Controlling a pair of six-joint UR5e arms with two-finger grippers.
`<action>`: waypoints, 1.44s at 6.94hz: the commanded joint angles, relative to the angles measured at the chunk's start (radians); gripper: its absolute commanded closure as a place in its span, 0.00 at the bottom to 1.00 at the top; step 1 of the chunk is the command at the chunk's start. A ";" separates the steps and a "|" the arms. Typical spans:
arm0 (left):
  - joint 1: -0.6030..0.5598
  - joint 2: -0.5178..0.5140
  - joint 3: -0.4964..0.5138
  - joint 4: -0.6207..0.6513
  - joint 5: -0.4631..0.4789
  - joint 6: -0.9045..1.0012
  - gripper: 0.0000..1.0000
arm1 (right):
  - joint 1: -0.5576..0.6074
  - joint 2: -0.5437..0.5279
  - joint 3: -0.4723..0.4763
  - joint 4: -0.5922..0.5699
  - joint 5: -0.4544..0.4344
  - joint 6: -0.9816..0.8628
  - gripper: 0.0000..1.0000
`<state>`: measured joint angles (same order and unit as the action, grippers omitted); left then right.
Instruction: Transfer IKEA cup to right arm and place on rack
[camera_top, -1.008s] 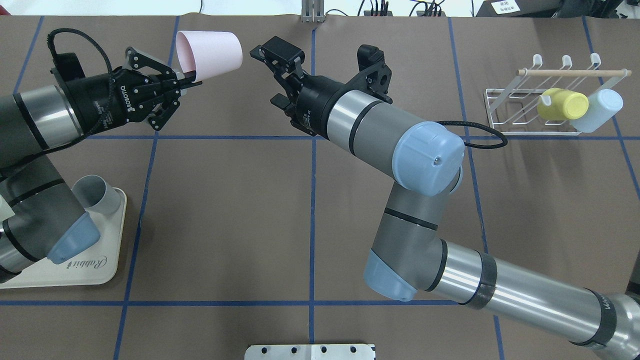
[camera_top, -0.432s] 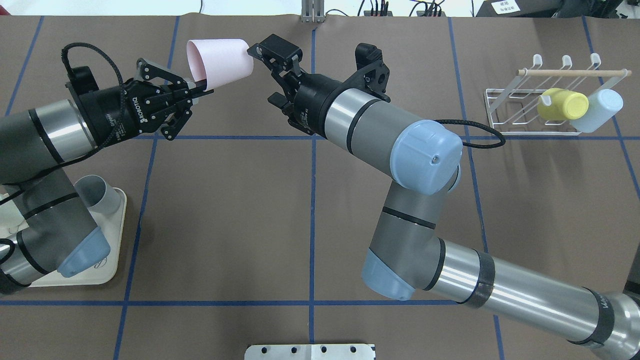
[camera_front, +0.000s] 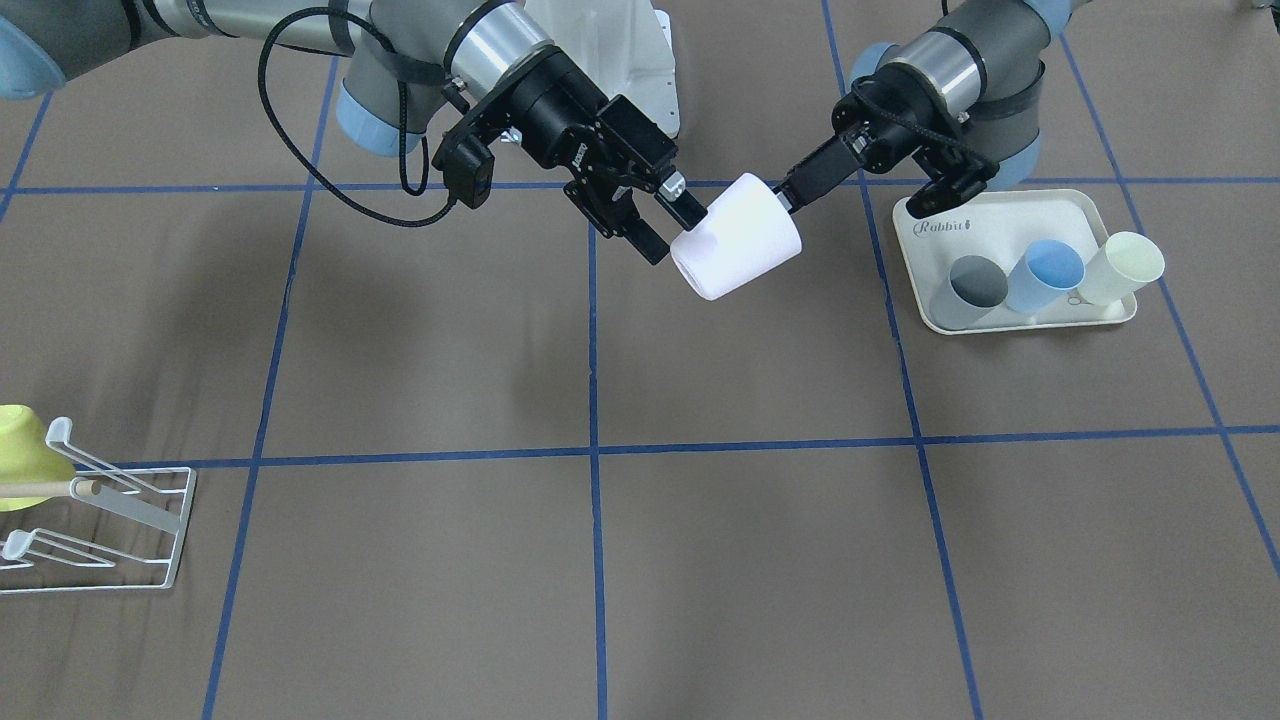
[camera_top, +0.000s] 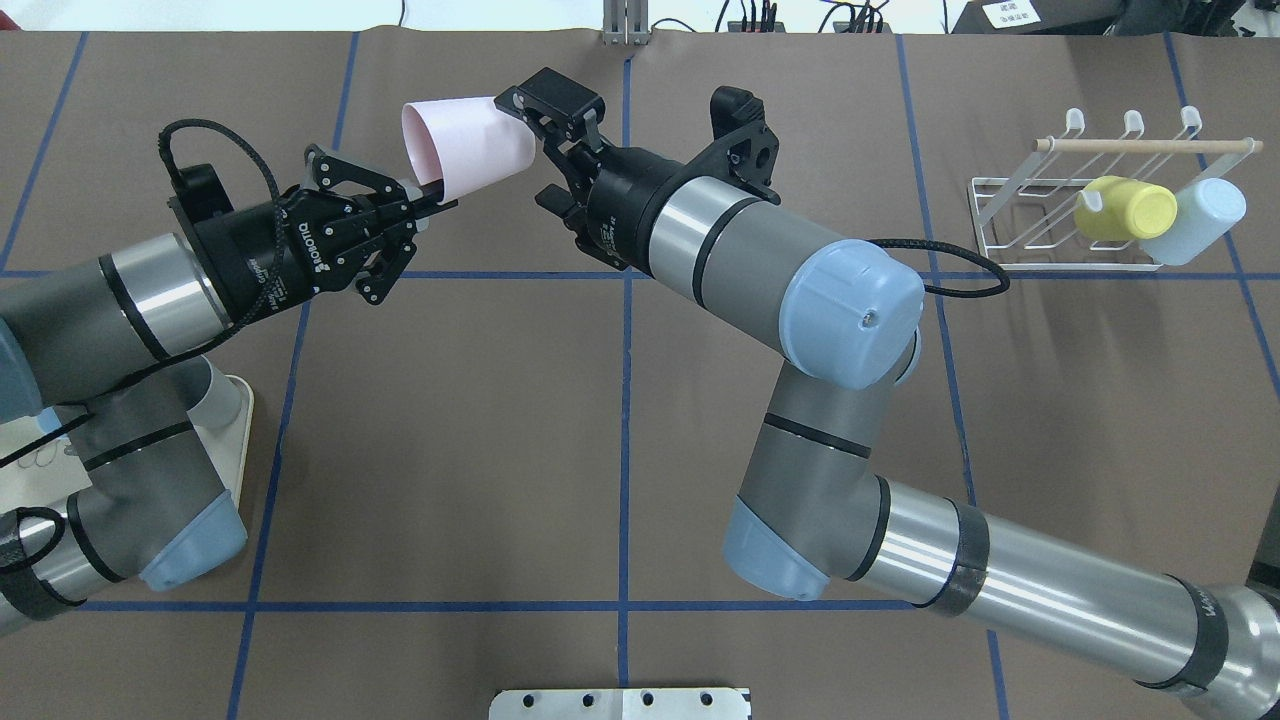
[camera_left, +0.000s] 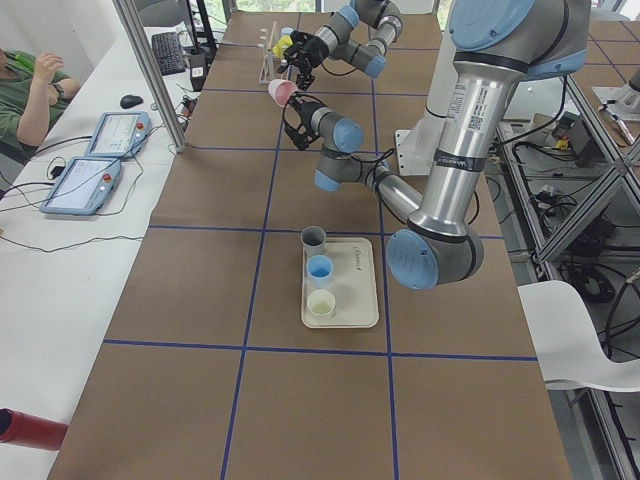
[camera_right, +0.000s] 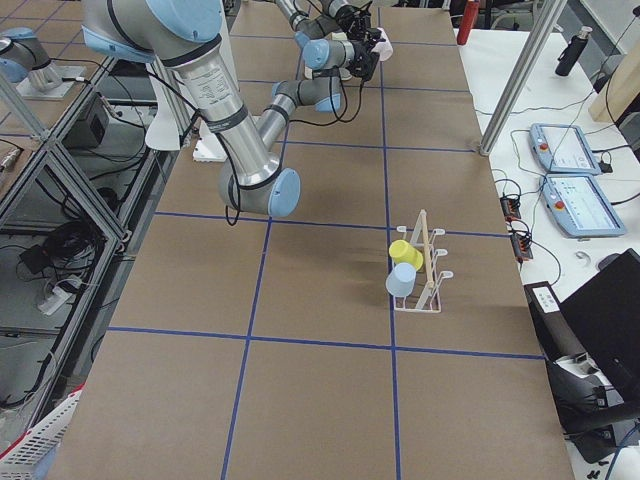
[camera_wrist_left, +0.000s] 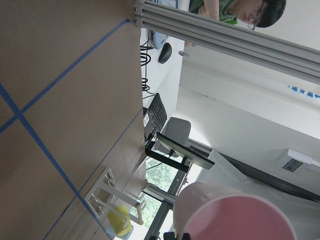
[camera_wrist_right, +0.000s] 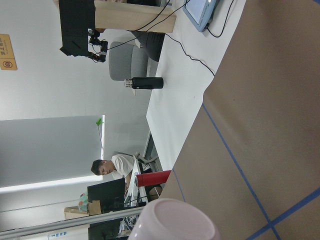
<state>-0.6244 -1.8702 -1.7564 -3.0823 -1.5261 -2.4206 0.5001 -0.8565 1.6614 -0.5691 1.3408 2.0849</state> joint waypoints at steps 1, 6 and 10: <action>0.028 -0.006 0.000 -0.001 0.033 0.000 1.00 | 0.000 0.001 0.000 0.000 0.000 0.001 0.00; 0.084 -0.033 0.000 0.002 0.096 0.002 1.00 | 0.000 0.002 -0.014 0.000 0.000 0.001 0.01; 0.092 -0.046 0.001 0.019 0.096 0.000 0.88 | -0.002 0.002 -0.017 0.000 0.001 0.033 0.81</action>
<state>-0.5344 -1.9087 -1.7561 -3.0726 -1.4288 -2.4195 0.4987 -0.8545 1.6442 -0.5691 1.3411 2.0957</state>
